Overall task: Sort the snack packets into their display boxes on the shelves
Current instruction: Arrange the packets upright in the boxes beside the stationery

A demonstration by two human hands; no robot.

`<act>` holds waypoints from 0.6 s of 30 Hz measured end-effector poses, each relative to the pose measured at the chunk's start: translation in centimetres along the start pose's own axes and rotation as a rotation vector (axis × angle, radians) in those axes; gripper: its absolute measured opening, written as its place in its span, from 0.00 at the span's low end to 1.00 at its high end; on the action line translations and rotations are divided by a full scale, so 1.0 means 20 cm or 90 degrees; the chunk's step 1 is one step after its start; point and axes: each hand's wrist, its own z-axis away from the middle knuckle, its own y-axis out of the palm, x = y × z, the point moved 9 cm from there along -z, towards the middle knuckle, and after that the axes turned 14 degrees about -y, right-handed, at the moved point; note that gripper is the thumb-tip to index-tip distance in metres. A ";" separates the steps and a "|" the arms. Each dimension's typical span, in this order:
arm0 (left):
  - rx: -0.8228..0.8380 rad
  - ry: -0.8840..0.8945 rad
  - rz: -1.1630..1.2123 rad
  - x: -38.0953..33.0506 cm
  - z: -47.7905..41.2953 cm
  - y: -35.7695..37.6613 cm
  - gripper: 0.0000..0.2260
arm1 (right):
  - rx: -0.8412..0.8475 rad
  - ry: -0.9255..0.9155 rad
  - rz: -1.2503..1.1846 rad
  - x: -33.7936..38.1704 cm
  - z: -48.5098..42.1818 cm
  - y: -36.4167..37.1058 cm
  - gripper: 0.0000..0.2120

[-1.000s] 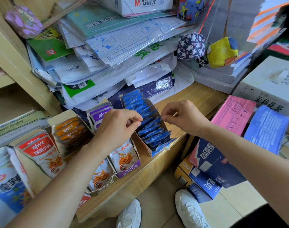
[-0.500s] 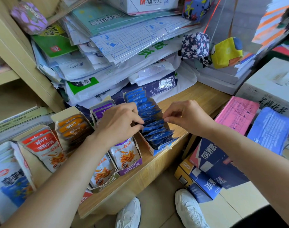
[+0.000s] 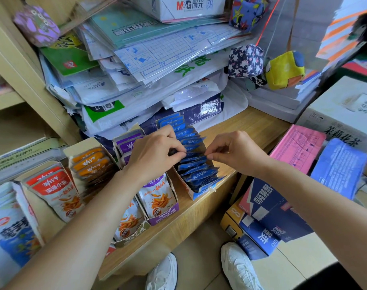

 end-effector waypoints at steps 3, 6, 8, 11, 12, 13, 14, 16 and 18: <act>-0.016 -0.053 0.093 0.07 -0.01 -0.03 0.04 | 0.004 0.008 0.006 -0.01 0.01 -0.01 0.03; -0.021 -0.063 0.155 0.11 0.00 -0.05 0.05 | -0.006 0.006 0.020 -0.01 0.01 -0.01 0.03; -0.021 -0.065 0.186 0.11 0.02 -0.06 0.06 | -0.019 0.010 0.025 0.00 0.00 -0.01 0.03; -0.033 -0.074 0.231 0.10 0.04 -0.09 0.07 | -0.034 0.025 0.016 0.01 -0.03 -0.01 0.02; -0.030 -0.080 0.242 0.10 0.04 -0.09 0.07 | -0.040 0.030 0.012 0.01 -0.03 -0.01 0.02; -0.023 -0.088 0.252 0.10 0.05 -0.09 0.07 | -0.047 0.032 0.008 0.02 -0.04 -0.01 0.02; -0.015 -0.098 0.259 0.11 0.05 -0.09 0.06 | -0.056 0.036 0.004 0.02 -0.05 -0.01 0.02; 0.007 -0.113 0.260 0.11 0.06 -0.08 0.07 | -0.080 0.045 0.004 0.03 -0.05 -0.01 0.02; 0.023 -0.113 0.255 0.12 0.07 -0.09 0.06 | -0.101 0.058 0.009 0.03 -0.05 -0.01 0.01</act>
